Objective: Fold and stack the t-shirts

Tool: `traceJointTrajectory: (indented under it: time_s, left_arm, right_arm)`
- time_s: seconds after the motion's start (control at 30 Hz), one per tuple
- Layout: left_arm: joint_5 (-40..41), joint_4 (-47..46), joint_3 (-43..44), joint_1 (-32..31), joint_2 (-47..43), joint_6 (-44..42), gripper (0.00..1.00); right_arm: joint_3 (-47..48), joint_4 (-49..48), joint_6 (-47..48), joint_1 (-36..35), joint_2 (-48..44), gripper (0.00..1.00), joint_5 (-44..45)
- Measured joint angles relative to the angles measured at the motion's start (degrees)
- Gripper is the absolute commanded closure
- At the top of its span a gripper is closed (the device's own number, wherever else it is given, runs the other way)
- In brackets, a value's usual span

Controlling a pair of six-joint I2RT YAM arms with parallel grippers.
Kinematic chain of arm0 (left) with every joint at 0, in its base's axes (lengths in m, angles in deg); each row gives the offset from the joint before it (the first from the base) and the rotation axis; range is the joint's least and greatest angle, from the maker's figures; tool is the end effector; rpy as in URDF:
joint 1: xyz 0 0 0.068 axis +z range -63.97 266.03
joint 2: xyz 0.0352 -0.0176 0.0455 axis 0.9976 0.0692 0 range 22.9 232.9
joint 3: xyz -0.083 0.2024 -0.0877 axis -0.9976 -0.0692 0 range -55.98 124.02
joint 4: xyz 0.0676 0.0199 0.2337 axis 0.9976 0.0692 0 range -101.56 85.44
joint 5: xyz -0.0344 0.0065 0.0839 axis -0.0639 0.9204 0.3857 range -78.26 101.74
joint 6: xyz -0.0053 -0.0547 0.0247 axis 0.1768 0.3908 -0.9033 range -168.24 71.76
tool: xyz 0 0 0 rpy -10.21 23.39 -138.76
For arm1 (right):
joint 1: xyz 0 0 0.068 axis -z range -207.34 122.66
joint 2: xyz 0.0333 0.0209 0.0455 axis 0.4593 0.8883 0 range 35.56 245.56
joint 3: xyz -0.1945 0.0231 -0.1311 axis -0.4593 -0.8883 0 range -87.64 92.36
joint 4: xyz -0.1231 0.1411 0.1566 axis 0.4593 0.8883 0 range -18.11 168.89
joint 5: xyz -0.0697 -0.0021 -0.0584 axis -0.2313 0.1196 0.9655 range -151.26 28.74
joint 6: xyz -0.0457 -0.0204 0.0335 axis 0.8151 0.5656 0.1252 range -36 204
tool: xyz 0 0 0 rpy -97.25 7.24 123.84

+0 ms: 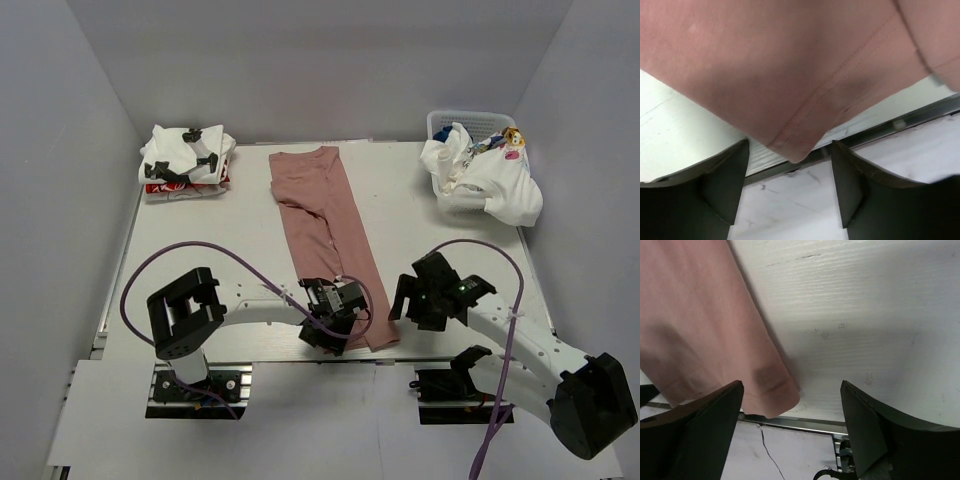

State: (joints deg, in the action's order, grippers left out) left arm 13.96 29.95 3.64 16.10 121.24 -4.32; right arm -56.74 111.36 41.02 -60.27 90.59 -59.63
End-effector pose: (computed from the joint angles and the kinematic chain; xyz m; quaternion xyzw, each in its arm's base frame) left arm 0.1002 -0.2690 0.1249 0.2225 0.9710 -0.0608 0.0626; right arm 0.1474 0.0939 0.1542 0.0885 0.9695 0.1295 0.1886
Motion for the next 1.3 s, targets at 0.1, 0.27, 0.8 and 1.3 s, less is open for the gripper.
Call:
traceJointTrajectory:
  time_s: [0.1, 0.27, 0.8, 1.3]
  left_arm:
    - [0.35, -1.03, -0.26, -0.04, -0.04, 1.33, 0.51]
    - [0.42, -1.9, -0.63, -0.04, -0.04, 2.32, 0.66]
    - [3.17, -1.81, -1.14, 0.52, -3.28, 4.0, 1.0]
    - [16.7, 5.62, 10.71, 14.47, -7.76, 2.84, 1.0]
  right_arm:
    - [-1.84, -1.55, 0.24, 0.26, -0.02, 0.25, -2.27]
    - [-5.03, -4.15, 1.25, 0.31, 0.59, 0.37, -6.71]
    - [-0.52, -8.98, 4.68, 0.28, 4.15, 1.0, -13.73]
    - [25.55, -11.3, 6.05, 0.39, 20.13, 1.0, -6.16]
